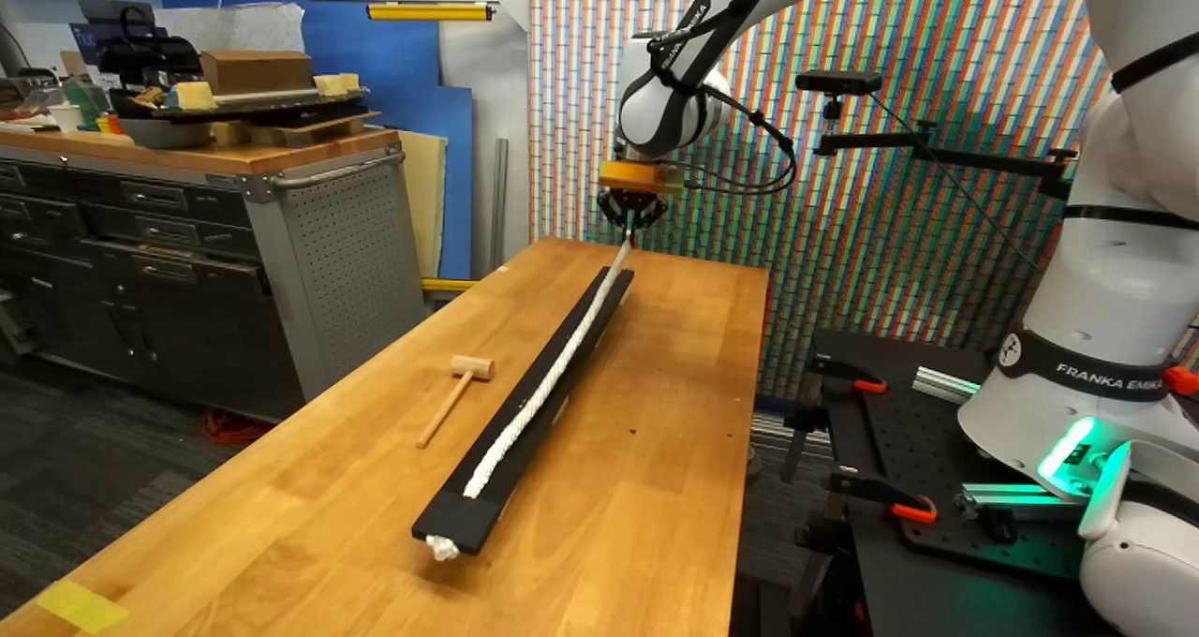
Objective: Align the rope with the black object
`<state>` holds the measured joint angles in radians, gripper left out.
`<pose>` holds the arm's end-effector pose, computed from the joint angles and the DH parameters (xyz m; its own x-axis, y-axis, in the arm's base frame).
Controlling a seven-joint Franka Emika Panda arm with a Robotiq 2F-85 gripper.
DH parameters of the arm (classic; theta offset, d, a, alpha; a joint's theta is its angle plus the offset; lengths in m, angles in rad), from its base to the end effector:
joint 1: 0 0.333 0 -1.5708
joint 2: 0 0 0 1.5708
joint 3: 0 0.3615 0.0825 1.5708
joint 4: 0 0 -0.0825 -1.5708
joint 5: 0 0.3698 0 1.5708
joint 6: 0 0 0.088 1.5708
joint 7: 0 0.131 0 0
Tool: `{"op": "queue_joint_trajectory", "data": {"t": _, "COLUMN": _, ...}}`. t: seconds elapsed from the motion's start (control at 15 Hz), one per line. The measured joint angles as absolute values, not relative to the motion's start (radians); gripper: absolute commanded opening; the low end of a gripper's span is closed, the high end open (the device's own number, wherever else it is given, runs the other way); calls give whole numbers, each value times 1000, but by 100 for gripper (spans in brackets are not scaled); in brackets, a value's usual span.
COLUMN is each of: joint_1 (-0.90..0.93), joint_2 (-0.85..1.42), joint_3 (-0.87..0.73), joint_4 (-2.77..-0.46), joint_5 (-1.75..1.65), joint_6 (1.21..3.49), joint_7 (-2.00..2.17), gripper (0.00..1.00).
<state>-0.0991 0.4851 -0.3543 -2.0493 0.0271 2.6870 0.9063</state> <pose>0.5707 -0.2656 0.2590 0.2264 -0.9476 0.2252 -0.9686 -0.2435 -0.0510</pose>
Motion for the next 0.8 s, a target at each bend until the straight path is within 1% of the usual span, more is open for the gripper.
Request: {"op": "queue_joint_trajectory", "data": {"t": 0.8, "joint_1": -106, "joint_2": 601, "joint_3": -354, "joint_4": -1988, "joint_5": 37, "joint_6": 2658, "joint_7": 906, "gripper": 3}}
